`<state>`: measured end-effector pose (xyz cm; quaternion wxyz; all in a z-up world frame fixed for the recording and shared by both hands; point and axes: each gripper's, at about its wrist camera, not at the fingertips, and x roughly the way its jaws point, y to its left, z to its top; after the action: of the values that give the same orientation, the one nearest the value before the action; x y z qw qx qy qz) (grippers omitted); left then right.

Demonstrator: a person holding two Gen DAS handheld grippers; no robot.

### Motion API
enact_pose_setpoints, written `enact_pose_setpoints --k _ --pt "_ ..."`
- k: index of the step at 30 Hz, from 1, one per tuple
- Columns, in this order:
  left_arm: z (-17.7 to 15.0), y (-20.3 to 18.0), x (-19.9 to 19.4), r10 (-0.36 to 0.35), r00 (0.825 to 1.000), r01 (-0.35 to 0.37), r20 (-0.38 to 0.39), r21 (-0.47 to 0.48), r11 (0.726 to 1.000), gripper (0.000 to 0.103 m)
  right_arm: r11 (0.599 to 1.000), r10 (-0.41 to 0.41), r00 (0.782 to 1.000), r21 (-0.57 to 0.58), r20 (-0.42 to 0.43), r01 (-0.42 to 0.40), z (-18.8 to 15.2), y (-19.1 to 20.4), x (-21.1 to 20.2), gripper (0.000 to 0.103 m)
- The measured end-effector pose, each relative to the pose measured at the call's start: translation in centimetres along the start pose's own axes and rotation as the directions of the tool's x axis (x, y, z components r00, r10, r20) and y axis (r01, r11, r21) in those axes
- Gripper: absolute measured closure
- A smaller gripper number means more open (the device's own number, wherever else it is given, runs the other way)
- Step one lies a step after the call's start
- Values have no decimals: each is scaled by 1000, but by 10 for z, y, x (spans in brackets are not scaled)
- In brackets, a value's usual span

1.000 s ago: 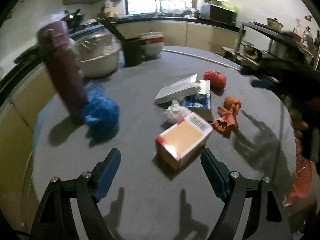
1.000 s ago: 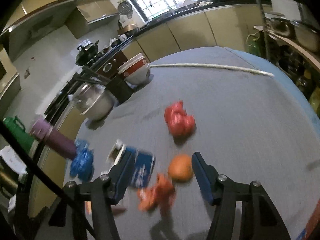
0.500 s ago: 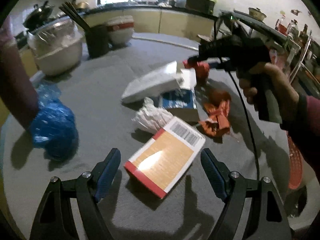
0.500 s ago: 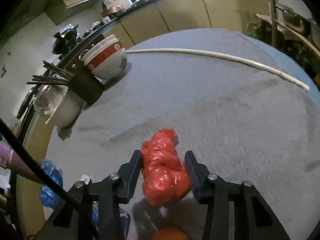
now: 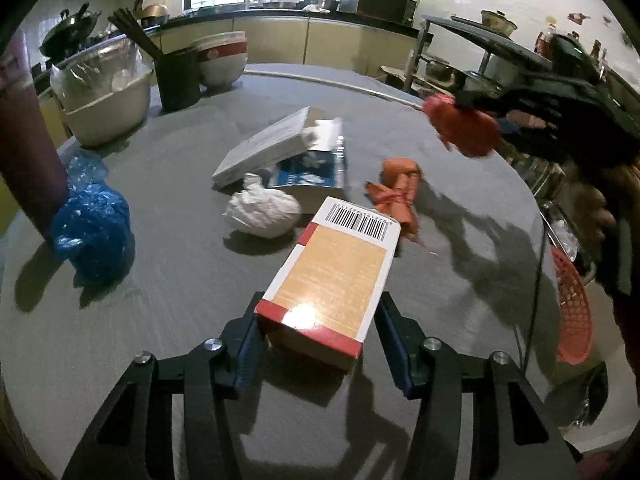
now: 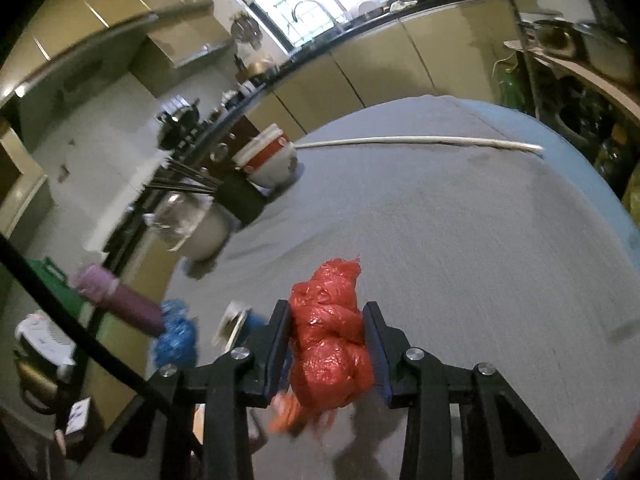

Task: Collect trash
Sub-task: 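Grasp the red plastic bag with the right tool while the left tool grasps the white-and-red box, then carry the red bag and white-and-red box to the red basket and release both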

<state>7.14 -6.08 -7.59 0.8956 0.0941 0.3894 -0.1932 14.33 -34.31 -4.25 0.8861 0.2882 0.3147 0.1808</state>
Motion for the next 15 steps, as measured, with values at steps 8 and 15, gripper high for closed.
enact_pose_setpoints --k 8,15 --pt "-16 -62 -41 -15 998 12 65 53 999 48 996 37 998 80 55 -42 -70 -20 -82 64" --pt "-10 -120 -58 95 990 -107 107 114 988 48 990 36 993 134 111 -51 -109 -42 -144 64"
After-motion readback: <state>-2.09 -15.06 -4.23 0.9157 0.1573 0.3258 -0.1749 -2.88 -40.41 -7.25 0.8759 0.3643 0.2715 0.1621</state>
